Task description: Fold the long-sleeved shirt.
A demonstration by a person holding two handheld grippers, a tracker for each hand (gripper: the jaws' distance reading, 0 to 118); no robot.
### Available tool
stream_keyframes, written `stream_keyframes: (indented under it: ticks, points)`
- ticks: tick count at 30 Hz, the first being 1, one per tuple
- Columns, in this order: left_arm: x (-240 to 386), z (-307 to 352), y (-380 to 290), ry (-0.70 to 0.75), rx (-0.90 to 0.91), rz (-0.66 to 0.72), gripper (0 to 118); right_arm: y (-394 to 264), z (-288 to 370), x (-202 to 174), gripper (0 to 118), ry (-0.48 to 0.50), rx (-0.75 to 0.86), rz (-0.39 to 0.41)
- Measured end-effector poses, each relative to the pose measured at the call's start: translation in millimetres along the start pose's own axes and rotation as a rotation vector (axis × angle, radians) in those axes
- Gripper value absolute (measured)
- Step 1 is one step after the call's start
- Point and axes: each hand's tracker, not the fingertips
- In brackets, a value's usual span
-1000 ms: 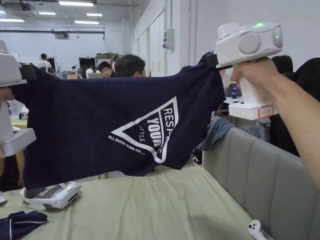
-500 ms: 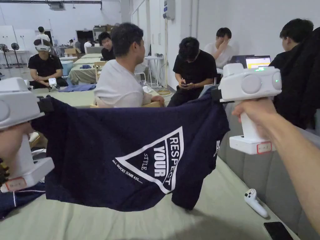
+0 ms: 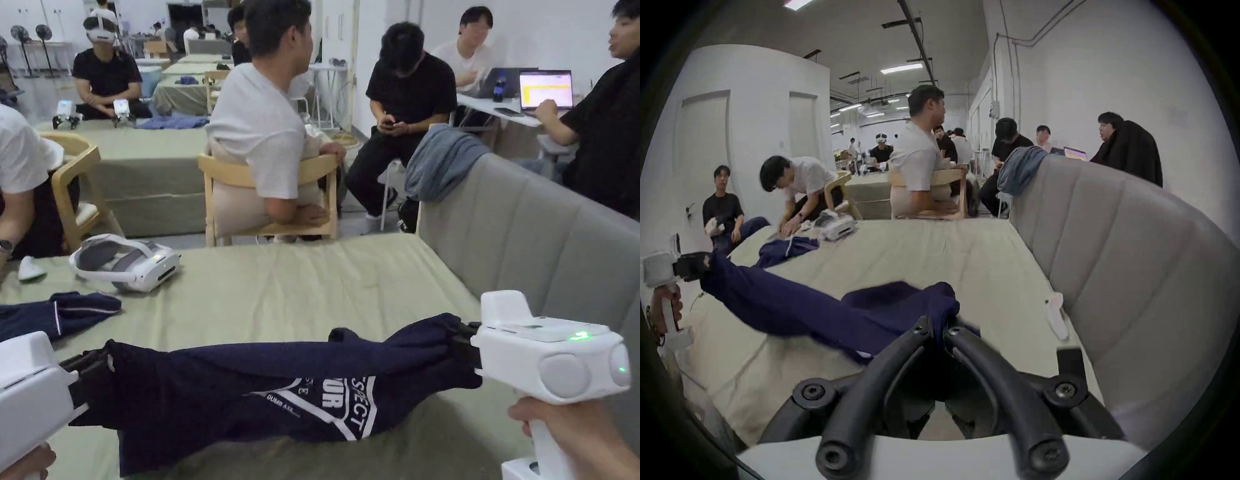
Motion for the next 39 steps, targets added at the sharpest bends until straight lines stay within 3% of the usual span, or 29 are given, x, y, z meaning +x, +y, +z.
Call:
stream_keyframes:
  ticks: [5, 10, 11, 12, 15, 16, 17, 19, 20, 21, 24, 25, 26, 27, 28, 30, 32, 33, 34, 37, 39]
  points:
    - [5, 69, -79, 0.001, -0.208, 0.028, 14, -102, 38, 1, 2, 0.059, -0.224, -0.002]
    - [-8, 58, -160, 0.070, -0.518, -0.108, 14, -186, 20, -1, 2, 0.045, -0.571, 0.040]
    - [-10, 51, -174, 0.091, -0.558, -0.119, 14, -200, 9, -3, 2, 0.037, -0.639, 0.090]
    - [-11, 45, -186, 0.101, -0.586, -0.140, 14, -214, -1, -4, 2, 0.042, -0.671, 0.121]
    - [-11, 40, -199, 0.115, -0.574, -0.117, 15, -231, -15, -7, 3, 0.030, -0.649, 0.069]
    - [-13, 40, -198, 0.112, -0.557, -0.065, 28, -216, -4, -8, 12, 0.042, -0.644, 0.033]
    - [-14, 45, -187, 0.093, -0.533, -0.021, 50, -206, 3, -8, 37, 0.041, -0.641, 0.033]
    - [-19, 57, -162, 0.077, -0.495, -0.013, 107, -188, 19, -8, 118, 0.020, -0.583, 0.062]
    - [-19, 63, -152, 0.076, -0.481, -0.027, 110, -177, 27, -7, 116, 0.021, -0.560, 0.069]
    - [-21, 73, -141, 0.039, -0.436, -0.039, 107, -166, 37, -6, 112, 0.004, -0.508, 0.088]
    - [-22, 92, -108, -0.012, -0.350, -0.005, 106, -134, 54, 15, 109, 0.022, -0.361, -0.026]
    - [-22, 96, -99, -0.007, -0.334, 0.010, 100, -127, 61, 10, 97, 0.022, -0.364, -0.075]
    - [-17, 103, -95, -0.021, -0.301, 0.013, 83, -121, 62, 12, 66, 0.029, -0.359, -0.094]
    - [-15, 104, -90, -0.032, -0.278, -0.006, 44, -121, 60, 13, 18, 0.017, -0.349, -0.080]
    - [-11, 103, -87, -0.007, -0.265, -0.038, 8, -119, 62, 13, 2, -0.004, -0.306, -0.094]
    - [8, 96, -81, 0.002, -0.251, -0.054, 7, -124, 57, 15, 6, -0.046, -0.328, -0.123]
    - [15, 86, -78, -0.006, -0.262, -0.061, 7, -136, 50, 18, 70, -0.059, -0.383, -0.163]
    - [18, 80, -77, -0.005, -0.260, -0.069, 7, -144, 47, 11, 94, -0.076, -0.428, -0.161]
    - [15, 67, -74, -0.001, -0.260, -0.077, 7, -152, 43, 9, 99, -0.062, -0.463, -0.137]
    - [10, 30, -73, 0.023, -0.298, -0.109, 7, -176, 22, 5, 68, -0.052, -0.574, -0.069]
    - [-3, -2, -70, 0.035, -0.328, -0.121, 7, -188, 7, 5, 65, -0.066, -0.627, -0.078]
